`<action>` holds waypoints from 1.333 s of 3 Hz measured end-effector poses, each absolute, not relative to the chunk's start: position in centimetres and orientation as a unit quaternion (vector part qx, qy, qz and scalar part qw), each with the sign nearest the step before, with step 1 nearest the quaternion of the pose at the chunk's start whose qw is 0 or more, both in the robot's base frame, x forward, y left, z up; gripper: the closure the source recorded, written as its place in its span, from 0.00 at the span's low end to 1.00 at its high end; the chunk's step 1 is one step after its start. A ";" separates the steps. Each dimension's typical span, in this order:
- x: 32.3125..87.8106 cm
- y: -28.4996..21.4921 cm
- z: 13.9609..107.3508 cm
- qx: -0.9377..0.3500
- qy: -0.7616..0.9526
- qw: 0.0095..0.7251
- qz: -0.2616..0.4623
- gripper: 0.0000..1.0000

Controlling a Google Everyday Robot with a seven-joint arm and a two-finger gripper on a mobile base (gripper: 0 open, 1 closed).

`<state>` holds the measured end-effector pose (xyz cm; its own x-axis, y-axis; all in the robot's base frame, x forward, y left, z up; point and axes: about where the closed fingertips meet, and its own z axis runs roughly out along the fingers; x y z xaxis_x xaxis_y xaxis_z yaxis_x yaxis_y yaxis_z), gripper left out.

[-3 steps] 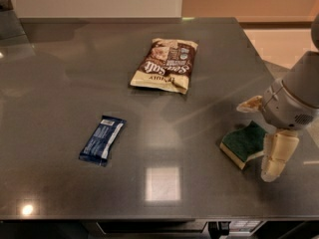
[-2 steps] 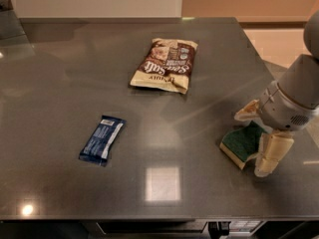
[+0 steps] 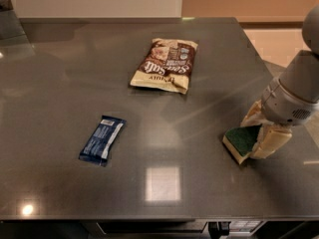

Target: Move sponge near brown chip bag

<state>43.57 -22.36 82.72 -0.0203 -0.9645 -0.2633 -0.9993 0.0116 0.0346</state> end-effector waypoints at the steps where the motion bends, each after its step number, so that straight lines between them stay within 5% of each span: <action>1: 46.3 -22.5 84.2 -0.684 0.716 0.092 0.104 0.87; 2: 50.0 -21.9 85.4 -0.669 0.728 0.106 0.104 1.00; 4: 56.7 -19.3 85.6 -0.644 0.748 0.126 0.095 1.00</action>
Offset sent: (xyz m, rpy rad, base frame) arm 0.1103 0.0106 0.0434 0.0527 -0.0295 -0.1236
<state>56.67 -19.33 85.55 -0.1375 -0.9404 -0.3111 -0.9882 0.1514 -0.0209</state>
